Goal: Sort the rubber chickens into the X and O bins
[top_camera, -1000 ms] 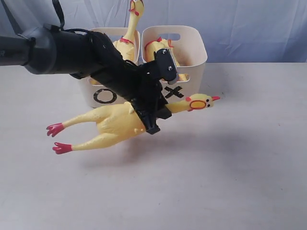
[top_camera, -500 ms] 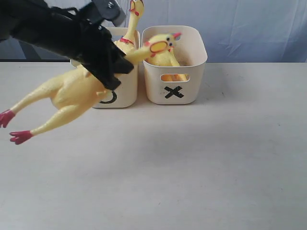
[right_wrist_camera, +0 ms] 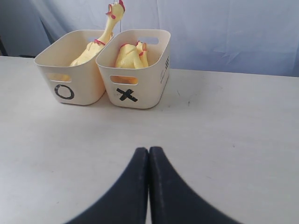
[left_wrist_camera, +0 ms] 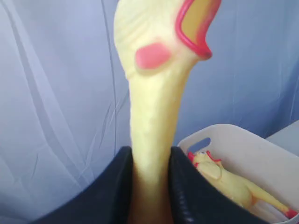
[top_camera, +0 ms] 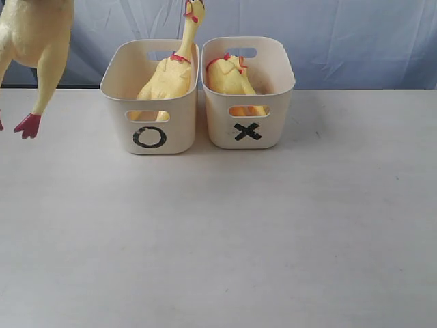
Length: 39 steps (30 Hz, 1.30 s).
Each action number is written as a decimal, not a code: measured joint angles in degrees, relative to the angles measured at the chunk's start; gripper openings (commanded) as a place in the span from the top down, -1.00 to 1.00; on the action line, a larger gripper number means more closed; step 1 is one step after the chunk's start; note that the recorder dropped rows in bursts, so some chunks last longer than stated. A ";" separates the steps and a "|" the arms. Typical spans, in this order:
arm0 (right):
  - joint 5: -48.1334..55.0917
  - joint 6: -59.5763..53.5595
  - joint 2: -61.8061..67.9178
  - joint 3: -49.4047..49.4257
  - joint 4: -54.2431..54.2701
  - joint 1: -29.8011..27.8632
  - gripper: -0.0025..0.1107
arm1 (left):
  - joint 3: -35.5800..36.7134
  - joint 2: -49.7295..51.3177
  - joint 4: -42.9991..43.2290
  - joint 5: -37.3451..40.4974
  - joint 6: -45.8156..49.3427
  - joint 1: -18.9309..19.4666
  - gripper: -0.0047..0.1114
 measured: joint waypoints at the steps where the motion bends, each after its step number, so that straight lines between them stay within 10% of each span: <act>1: 0.00 0.00 0.00 0.00 0.00 0.00 0.96 | -0.46 0.56 -1.12 0.69 1.47 0.13 0.92; 9: 0.00 0.00 0.00 0.00 0.00 0.00 0.96 | -3.53 9.43 -2.66 1.59 11.59 0.35 0.92; 25: 0.00 0.00 0.00 0.00 0.00 0.00 0.96 | -14.58 10.84 -3.16 -19.82 -10.42 0.35 0.92; 39: 0.00 0.00 0.00 0.00 0.00 0.00 0.96 | -24.50 18.45 -3.24 -16.41 -18.17 0.43 0.92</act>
